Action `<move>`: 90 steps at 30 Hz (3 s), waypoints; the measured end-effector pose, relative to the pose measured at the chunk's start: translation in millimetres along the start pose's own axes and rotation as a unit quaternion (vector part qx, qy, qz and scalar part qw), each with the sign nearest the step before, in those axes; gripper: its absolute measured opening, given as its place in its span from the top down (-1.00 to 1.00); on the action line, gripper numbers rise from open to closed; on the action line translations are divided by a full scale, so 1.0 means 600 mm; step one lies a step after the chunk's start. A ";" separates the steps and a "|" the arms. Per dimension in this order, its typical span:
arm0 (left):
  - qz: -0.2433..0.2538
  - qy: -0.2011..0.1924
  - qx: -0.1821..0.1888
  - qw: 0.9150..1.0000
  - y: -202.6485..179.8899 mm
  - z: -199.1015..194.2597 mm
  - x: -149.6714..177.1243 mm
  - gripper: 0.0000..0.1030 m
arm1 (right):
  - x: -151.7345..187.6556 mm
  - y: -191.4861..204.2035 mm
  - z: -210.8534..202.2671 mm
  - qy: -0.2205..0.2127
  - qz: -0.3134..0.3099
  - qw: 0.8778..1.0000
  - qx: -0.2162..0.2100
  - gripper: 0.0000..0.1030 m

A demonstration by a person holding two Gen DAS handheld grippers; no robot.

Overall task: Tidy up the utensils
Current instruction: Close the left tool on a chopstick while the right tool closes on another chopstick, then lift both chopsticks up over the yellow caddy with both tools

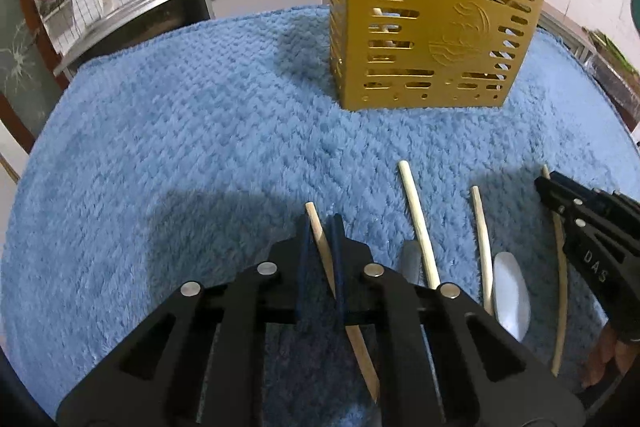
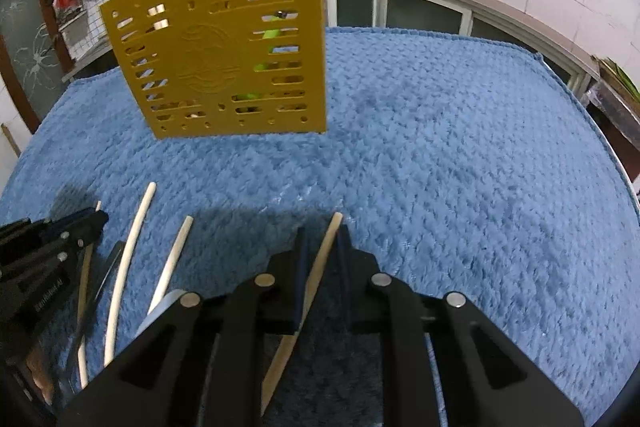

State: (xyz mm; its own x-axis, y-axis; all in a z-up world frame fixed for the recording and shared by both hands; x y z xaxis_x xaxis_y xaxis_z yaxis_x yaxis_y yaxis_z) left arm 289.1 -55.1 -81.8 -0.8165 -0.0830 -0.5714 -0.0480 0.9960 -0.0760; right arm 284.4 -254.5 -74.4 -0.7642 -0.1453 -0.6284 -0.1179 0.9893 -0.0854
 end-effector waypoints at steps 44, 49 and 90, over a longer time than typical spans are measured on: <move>-0.047 -0.100 0.119 0.987 0.028 -0.154 -0.059 0.92 | -0.027 -0.019 -0.119 -0.106 0.020 0.992 -0.066 0.89; -0.045 -0.115 0.131 0.984 0.025 -0.185 -0.069 0.92 | -0.039 -0.022 -0.151 -0.130 0.007 0.990 -0.062 0.89; -0.009 -0.226 0.158 0.961 -0.017 -0.329 -0.206 0.92 | -0.218 -0.047 -0.333 -0.275 -0.027 0.961 -0.027 0.90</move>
State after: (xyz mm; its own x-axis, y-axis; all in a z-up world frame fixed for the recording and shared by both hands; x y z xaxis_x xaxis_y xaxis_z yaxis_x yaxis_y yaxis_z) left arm 277.1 -48.4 151.2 -0.4799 -0.1771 -0.8593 0.1755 0.9403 -0.2917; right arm 260.8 -265.0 164.8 -0.3074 -0.1543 -0.9390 -0.1912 0.9767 -0.0979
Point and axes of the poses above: each gripper's, at about its wrist camera, not at the fingertips, and z roughly the way its jaws point, y to its left, x to its underside, the point moved 5 cm from there along z, roughly the way its jaws point, and after that the axes turned 12 degrees about -z, right-handed, at the moved point
